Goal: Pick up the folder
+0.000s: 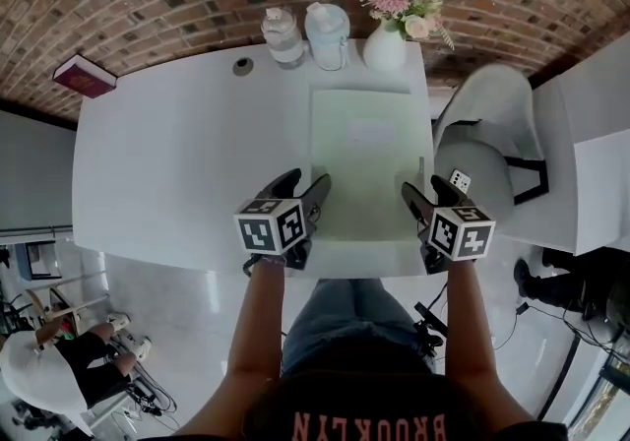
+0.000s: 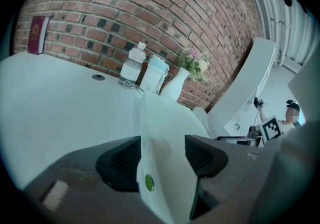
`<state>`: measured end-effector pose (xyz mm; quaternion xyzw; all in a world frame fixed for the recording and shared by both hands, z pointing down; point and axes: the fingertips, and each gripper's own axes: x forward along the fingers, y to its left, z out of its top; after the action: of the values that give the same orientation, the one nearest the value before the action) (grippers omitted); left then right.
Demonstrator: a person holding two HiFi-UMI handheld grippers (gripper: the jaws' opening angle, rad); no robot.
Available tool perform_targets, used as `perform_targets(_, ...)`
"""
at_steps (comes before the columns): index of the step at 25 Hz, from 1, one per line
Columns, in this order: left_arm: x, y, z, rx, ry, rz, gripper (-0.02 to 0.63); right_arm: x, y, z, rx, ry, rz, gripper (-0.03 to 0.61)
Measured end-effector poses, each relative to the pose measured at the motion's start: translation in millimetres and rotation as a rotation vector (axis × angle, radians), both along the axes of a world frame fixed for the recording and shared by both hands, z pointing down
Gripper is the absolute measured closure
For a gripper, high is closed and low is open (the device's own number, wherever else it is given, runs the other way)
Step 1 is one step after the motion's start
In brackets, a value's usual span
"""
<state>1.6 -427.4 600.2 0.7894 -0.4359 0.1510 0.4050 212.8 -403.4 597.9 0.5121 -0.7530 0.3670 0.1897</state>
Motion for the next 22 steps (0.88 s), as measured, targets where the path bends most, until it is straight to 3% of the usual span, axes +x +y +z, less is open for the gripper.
perform_targets(11, 1.5, 0.4, 32.0, -0.122, 0.028, 0.008, 0.339, 3.6, -12.1, 27.0, -0.103, -0.024, 0.006, 0.284)
perform_targets(15, -2.2, -4.0, 36.9, -0.153, 0.042, 0.026, 0.292, 4.1, -13.3, 34.6, -0.153, -0.068, 0.021, 0.259)
perform_targets(19, 0.1, -1.6, 45.7, -0.201, 0.095, 0.042, 0.293, 2.0, -13.0, 39.3, -0.185, -0.114, 0.011, 0.258)
perform_targets(22, 6.3, -2.6, 43.8, -0.215, 0.177, 0.05, 0.333, -1.8, -14.4, 38.5, -0.174, -0.134, -0.025, 0.286)
